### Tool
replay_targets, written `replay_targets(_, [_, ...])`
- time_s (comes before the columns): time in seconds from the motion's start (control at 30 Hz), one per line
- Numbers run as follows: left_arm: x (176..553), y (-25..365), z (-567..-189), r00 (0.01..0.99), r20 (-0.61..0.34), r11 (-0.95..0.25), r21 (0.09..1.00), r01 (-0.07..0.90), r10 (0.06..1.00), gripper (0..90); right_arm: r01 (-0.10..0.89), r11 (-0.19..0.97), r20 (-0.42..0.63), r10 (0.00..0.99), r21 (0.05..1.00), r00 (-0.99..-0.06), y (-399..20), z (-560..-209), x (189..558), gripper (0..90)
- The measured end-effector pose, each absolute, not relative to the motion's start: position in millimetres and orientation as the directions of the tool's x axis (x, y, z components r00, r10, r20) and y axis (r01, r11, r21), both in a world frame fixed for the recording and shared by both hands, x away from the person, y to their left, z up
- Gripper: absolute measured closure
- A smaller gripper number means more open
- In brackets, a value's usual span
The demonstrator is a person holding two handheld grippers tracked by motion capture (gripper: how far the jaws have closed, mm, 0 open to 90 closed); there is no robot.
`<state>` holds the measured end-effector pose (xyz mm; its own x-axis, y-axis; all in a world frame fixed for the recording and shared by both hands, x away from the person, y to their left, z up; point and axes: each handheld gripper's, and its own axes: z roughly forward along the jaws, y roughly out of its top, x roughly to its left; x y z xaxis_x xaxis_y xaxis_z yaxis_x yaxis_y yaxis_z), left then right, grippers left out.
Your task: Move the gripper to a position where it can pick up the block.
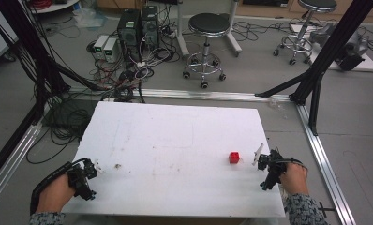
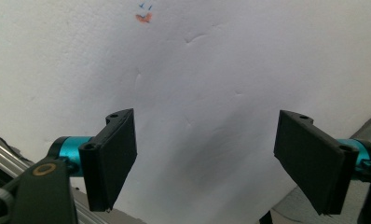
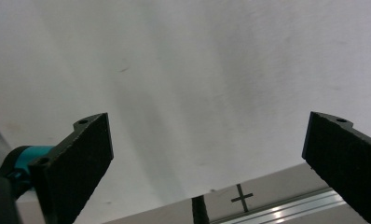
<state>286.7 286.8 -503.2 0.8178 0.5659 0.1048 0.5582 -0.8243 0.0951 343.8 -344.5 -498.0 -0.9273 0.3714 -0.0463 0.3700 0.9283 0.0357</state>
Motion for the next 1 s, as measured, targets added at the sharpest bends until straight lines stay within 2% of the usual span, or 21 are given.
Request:
replay_targets(0.2, [287, 286, -503, 0.816, 0.100, -0.822, 0.094, 0.562, 0.569, 21.4, 0.392, 0.919, -0.053, 0.395, 0.049, -0.917, -352, -487, 368, 0.8])
replay_targets(0.5, [287, 284, -504, 0.816, 0.101, -0.822, 0.098, 0.561, 0.569, 21.4, 0.373, 0.926, -0.075, 0.377, 0.062, -0.923, -357, -476, 395, 0.8])
replay_targets(1.0, [288, 281, -504, 0.819, 0.089, -0.824, 0.100, 0.558, 0.566, 21.4, 0.209, 0.976, -0.088, 0.213, 0.057, -0.973, -322, -460, 421, 0.8])
